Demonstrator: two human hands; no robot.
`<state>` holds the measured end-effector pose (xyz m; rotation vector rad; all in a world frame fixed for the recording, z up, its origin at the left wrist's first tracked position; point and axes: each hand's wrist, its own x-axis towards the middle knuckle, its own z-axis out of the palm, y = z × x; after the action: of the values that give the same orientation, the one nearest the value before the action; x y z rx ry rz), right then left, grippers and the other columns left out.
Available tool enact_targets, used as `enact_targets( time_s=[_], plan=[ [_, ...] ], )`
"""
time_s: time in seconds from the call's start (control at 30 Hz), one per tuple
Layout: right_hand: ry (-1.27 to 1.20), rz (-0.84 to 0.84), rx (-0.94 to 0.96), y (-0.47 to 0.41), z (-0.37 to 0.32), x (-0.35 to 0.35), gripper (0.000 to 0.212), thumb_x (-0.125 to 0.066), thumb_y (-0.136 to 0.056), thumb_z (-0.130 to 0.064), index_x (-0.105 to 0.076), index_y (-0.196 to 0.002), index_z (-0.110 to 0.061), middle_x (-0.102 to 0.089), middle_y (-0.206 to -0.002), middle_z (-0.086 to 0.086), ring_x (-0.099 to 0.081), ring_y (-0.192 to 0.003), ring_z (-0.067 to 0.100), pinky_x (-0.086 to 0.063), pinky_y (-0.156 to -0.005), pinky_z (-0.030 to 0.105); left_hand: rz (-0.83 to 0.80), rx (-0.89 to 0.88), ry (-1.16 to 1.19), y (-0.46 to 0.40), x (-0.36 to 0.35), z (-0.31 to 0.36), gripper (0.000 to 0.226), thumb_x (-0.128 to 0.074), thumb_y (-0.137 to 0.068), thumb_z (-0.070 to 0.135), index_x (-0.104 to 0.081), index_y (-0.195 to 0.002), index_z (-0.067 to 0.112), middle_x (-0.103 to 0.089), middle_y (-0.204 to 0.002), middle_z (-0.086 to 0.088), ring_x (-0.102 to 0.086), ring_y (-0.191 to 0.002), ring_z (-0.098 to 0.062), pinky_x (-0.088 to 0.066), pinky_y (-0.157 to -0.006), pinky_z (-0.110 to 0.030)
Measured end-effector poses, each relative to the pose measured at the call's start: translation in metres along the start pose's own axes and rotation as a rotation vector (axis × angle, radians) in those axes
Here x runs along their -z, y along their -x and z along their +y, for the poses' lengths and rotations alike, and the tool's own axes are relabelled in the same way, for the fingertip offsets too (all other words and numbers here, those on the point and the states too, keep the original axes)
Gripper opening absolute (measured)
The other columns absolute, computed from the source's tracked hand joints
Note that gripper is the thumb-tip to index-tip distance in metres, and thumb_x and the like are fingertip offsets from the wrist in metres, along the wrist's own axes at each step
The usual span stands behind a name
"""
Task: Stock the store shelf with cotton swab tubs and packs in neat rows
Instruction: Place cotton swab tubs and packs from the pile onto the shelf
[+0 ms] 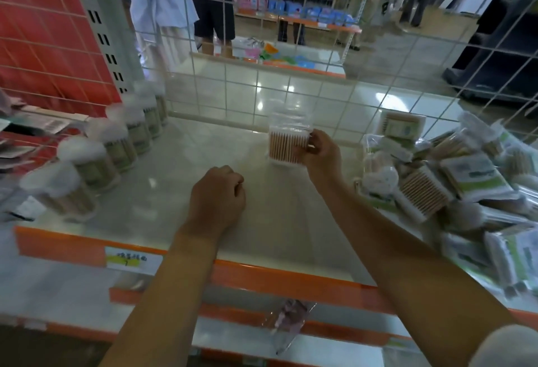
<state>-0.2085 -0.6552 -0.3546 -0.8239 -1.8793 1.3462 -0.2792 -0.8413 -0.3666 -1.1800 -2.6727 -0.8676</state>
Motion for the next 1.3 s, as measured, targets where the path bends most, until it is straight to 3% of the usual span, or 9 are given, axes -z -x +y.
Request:
enact_targets(
  time_s=[0.2, 0.37, 0.63, 0.77, 0.83, 0.97, 1.1, 1.2, 1.3],
  plan=[
    [0.115, 0.086, -0.004, 0.005, -0.001, -0.004, 0.028, -0.067, -0.077, -0.003, -0.062, -0.103, -0.011, -0.062, -0.084, -0.005, -0.059, -0.072, 0.005, -0.043, -0.055, 0.003, -0.012, -0.003, 0.021, 0.003, -0.003, 0.004, 0.030, -0.045, -0.075, 0.017, -0.071, -0.082, 0.005, -0.065, -0.083, -0.009, -0.059, -0.083, -0.030, -0.047, -0.065, -0.035],
    [0.132, 0.100, -0.069, 0.011, 0.004, -0.003, 0.021, -0.067, -0.081, -0.012, -0.063, -0.101, -0.013, -0.059, -0.079, -0.008, -0.052, -0.066, -0.004, -0.037, -0.051, -0.001, -0.027, 0.006, 0.018, 0.004, -0.003, 0.006, 0.030, -0.044, -0.073, 0.016, -0.071, -0.079, 0.004, -0.064, -0.079, -0.009, -0.058, -0.080, -0.030, -0.047, -0.062, -0.035],
    [0.200, 0.063, -0.052, 0.017, 0.007, -0.001, 0.022, -0.068, -0.081, -0.014, -0.063, -0.102, -0.013, -0.063, -0.084, -0.004, -0.051, -0.066, -0.005, -0.036, -0.053, -0.002, -0.051, 0.003, 0.011, 0.004, -0.001, 0.007, 0.028, -0.046, -0.073, 0.016, -0.071, -0.077, 0.004, -0.064, -0.077, -0.008, -0.059, -0.079, -0.030, -0.049, -0.062, -0.035],
    [0.274, 0.059, -0.061, 0.019, 0.006, 0.005, 0.040, -0.068, -0.081, -0.014, -0.057, -0.119, -0.011, -0.062, -0.089, 0.003, -0.053, -0.071, 0.006, -0.036, -0.054, 0.000, -0.037, 0.000, 0.017, 0.004, 0.004, 0.008, 0.041, -0.046, -0.076, 0.023, -0.067, -0.106, 0.006, -0.066, -0.091, -0.009, -0.060, -0.088, -0.030, -0.048, -0.072, -0.035],
    [0.308, 0.031, -0.115, 0.024, 0.006, 0.014, 0.049, -0.066, -0.082, -0.014, -0.050, -0.129, -0.011, -0.058, -0.096, 0.002, -0.053, -0.082, 0.011, -0.041, -0.064, 0.009, -0.045, 0.004, 0.004, 0.005, 0.009, 0.012, 0.050, -0.045, -0.078, 0.030, -0.060, -0.119, 0.007, -0.065, -0.097, -0.010, -0.060, -0.092, -0.029, -0.047, -0.076, -0.036],
    [0.420, -0.046, -0.121, 0.048, 0.008, 0.036, 0.054, -0.064, -0.083, -0.013, -0.046, -0.134, -0.013, -0.059, -0.116, 0.007, -0.057, -0.098, 0.017, -0.051, -0.087, 0.037, -0.087, -0.053, -0.030, 0.009, 0.011, 0.031, 0.056, -0.039, -0.080, 0.038, -0.058, -0.121, 0.006, -0.065, -0.101, -0.012, -0.060, -0.096, -0.031, -0.049, -0.077, -0.039],
    [0.498, -0.191, -0.009, 0.081, 0.002, 0.059, 0.049, -0.059, -0.087, -0.012, -0.046, -0.134, -0.011, -0.054, -0.127, 0.007, -0.053, -0.108, 0.016, -0.043, -0.086, 0.024, -0.139, -0.141, -0.058, 0.016, 0.005, 0.060, 0.053, -0.038, -0.081, 0.036, -0.060, -0.116, 0.004, -0.065, -0.100, -0.014, -0.059, -0.093, -0.034, -0.052, -0.073, -0.043],
    [0.517, -0.232, 0.092, 0.104, 0.002, 0.076, 0.045, -0.058, -0.088, -0.012, -0.049, -0.132, -0.010, -0.054, -0.127, 0.007, -0.052, -0.113, 0.016, -0.041, -0.095, 0.025, -0.136, -0.199, -0.067, 0.028, -0.004, 0.081, 0.045, -0.045, -0.082, 0.030, -0.062, -0.114, 0.003, -0.066, -0.102, -0.014, -0.061, -0.092, -0.035, -0.051, -0.071, -0.042],
    [0.510, -0.250, 0.140, 0.121, 0.005, 0.093, 0.042, -0.057, -0.089, -0.014, -0.050, -0.131, -0.012, -0.054, -0.129, 0.004, -0.050, -0.117, 0.016, -0.039, -0.101, 0.029, -0.180, -0.203, -0.083, 0.040, -0.010, 0.102, 0.043, -0.044, -0.094, 0.029, -0.049, -0.132, 0.012, -0.055, -0.127, -0.006, -0.049, -0.117, -0.026, -0.043, -0.090, -0.036]
  ],
)
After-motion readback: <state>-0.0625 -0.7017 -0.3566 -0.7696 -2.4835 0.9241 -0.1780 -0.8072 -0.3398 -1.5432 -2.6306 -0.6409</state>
